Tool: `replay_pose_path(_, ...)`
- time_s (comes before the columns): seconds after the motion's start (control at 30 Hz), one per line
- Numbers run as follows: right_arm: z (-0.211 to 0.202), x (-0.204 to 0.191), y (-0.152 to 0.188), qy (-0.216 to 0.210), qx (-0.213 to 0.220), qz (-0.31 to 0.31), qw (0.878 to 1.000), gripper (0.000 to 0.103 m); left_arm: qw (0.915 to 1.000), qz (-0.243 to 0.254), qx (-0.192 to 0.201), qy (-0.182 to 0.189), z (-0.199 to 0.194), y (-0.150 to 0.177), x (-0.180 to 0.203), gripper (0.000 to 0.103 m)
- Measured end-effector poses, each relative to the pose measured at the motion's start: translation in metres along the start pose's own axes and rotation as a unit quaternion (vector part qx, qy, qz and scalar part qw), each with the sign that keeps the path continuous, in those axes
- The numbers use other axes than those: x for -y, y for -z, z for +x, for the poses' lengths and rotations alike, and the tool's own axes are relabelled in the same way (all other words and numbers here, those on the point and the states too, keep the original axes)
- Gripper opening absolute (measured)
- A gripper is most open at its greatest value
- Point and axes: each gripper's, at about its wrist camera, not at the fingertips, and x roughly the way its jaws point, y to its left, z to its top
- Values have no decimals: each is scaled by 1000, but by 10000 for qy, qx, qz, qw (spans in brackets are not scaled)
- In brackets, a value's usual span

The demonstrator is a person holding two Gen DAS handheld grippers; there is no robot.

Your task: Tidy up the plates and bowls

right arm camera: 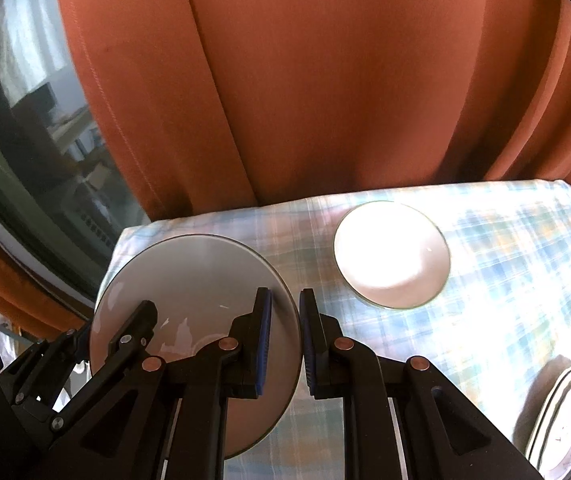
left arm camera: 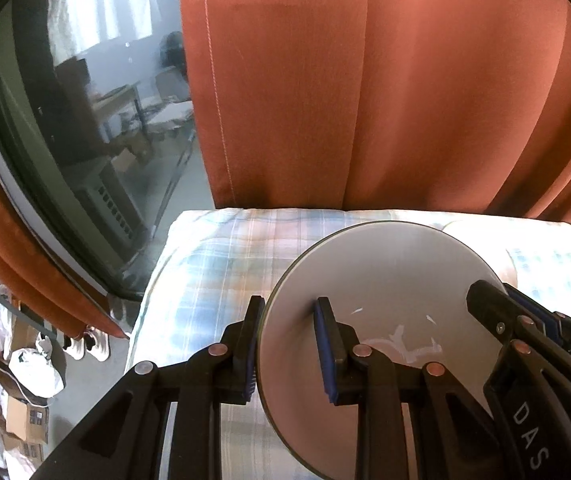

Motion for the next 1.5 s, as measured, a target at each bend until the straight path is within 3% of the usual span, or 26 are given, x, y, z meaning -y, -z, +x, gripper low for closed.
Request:
replay_pose_path(0.8, -101, 105, 61, -386, 285, -160, 9987, 18, 9990, -82, 296, -321, -98, 71, 94, 23)
replay_pose_path(1.5, -143, 198, 132, -360, 279, -341, 9984, 18, 9996, -90, 161, -201, -124, 146, 164, 23)
